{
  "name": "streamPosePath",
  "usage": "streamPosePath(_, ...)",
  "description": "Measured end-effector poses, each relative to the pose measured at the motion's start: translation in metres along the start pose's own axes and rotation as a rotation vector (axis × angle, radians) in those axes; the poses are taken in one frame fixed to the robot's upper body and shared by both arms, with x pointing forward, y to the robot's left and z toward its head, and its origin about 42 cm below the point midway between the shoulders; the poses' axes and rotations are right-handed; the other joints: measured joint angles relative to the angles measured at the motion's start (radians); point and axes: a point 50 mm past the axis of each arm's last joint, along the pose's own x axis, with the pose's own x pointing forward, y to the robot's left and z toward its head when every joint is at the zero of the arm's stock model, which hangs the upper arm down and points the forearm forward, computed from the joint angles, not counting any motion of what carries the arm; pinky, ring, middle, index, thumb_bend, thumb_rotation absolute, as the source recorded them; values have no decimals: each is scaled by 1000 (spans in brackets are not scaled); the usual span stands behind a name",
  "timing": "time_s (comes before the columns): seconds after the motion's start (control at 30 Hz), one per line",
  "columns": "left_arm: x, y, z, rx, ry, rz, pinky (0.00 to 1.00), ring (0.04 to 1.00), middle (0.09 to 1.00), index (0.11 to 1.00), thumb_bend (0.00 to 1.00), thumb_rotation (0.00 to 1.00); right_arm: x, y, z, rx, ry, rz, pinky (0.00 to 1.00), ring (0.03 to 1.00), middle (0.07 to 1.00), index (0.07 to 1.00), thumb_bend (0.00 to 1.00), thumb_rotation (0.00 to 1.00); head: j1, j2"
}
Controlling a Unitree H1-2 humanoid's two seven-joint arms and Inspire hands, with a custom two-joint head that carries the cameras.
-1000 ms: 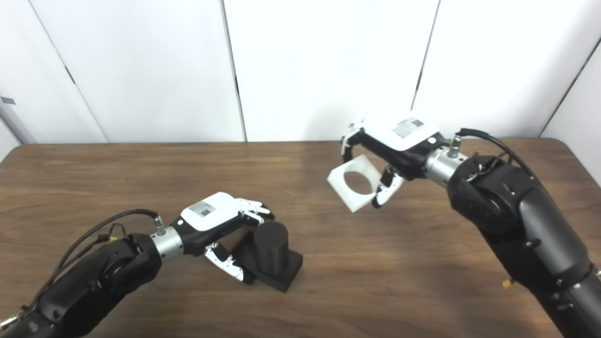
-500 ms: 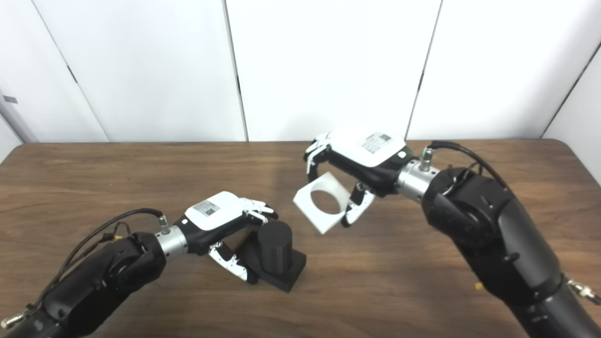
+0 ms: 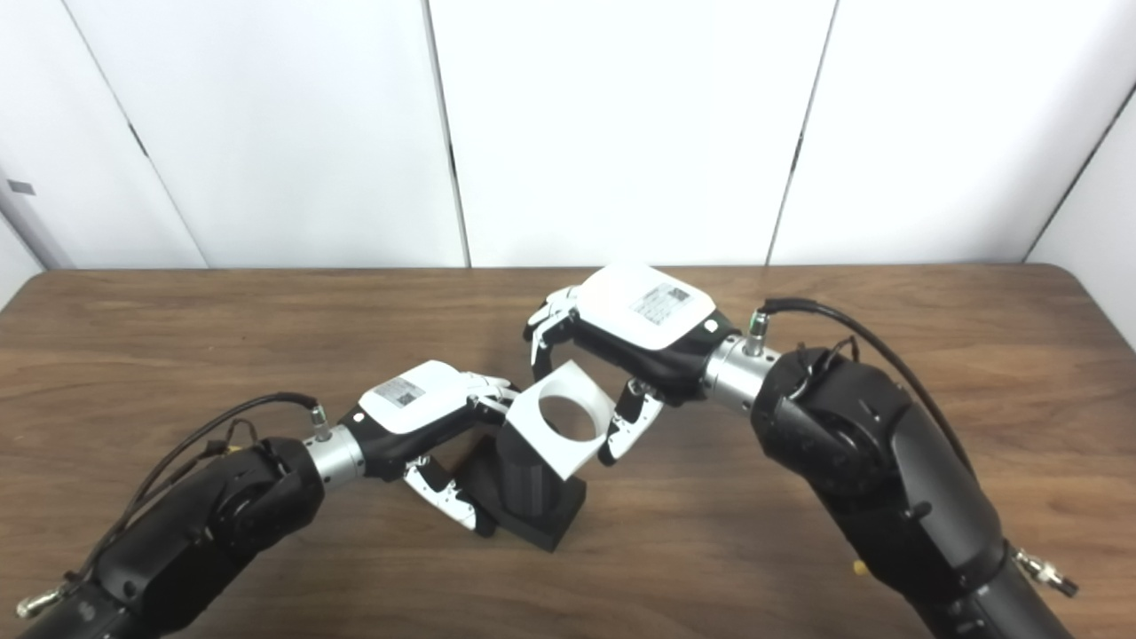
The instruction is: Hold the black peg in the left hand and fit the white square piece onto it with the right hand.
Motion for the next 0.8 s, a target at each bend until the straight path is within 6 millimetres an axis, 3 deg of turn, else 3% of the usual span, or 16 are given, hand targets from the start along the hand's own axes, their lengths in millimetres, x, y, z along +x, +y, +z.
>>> streamPosePath(0.8, 4, 1, 5, 4, 11, -4, 864, 901, 866, 493, 520, 81, 22, 26, 6, 58, -22, 29, 723, 845, 789, 480, 521, 133, 15, 12)
